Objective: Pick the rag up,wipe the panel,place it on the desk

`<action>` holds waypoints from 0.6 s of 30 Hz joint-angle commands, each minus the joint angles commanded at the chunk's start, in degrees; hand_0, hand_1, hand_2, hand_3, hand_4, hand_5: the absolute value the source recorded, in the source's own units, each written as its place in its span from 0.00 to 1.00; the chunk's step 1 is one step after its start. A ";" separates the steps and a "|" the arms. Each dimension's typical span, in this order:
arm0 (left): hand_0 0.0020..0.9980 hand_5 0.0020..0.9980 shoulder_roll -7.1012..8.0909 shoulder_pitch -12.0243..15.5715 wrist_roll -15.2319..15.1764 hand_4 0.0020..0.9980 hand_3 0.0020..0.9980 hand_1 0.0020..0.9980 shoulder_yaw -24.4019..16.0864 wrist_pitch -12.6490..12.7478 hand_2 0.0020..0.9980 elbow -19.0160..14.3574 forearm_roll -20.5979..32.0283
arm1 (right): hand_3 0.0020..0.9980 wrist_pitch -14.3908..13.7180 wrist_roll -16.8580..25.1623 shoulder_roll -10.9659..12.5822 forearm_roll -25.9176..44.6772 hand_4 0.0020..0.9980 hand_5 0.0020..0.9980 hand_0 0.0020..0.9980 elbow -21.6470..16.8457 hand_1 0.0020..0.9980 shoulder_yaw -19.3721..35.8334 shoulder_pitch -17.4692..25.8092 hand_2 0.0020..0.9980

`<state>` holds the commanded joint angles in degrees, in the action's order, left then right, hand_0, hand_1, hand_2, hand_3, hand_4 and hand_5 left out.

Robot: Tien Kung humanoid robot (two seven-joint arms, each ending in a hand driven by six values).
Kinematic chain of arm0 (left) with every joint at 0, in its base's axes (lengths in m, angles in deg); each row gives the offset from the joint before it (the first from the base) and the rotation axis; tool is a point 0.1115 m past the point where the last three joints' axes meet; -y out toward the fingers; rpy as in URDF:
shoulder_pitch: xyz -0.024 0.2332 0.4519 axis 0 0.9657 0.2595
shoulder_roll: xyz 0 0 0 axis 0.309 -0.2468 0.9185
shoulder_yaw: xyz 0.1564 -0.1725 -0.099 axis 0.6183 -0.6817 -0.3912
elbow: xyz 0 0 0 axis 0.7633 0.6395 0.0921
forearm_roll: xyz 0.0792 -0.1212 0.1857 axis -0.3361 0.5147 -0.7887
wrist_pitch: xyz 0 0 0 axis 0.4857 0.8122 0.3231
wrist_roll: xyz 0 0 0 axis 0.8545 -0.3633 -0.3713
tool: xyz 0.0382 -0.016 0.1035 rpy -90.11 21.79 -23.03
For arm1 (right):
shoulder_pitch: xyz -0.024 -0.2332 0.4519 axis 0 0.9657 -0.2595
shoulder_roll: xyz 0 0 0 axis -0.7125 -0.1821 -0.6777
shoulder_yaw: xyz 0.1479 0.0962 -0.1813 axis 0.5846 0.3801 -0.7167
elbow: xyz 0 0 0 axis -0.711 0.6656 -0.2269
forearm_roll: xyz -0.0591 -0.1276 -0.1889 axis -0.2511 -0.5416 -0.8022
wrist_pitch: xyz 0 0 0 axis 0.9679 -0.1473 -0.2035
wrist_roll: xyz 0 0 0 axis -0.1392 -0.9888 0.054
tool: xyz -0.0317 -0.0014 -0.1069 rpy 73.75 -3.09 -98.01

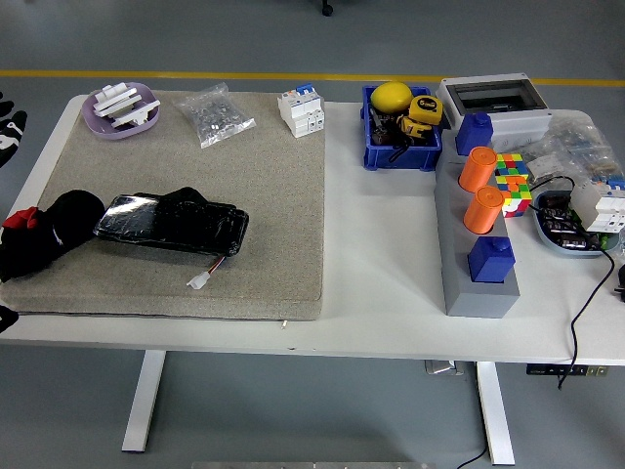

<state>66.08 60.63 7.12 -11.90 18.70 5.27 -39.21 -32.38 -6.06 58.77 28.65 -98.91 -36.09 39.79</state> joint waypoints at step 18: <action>0.69 0.11 -0.80 0.19 0.40 0.77 0.57 0.71 -0.33 -0.42 0.61 0.20 -1.10 | 0.65 -0.02 -0.09 -0.14 0.05 1.00 0.62 0.74 0.15 0.57 0.24 0.13 0.67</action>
<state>65.28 60.83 7.52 -12.23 18.28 5.47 -40.31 -32.40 -6.15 58.63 28.70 -98.76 -35.85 39.92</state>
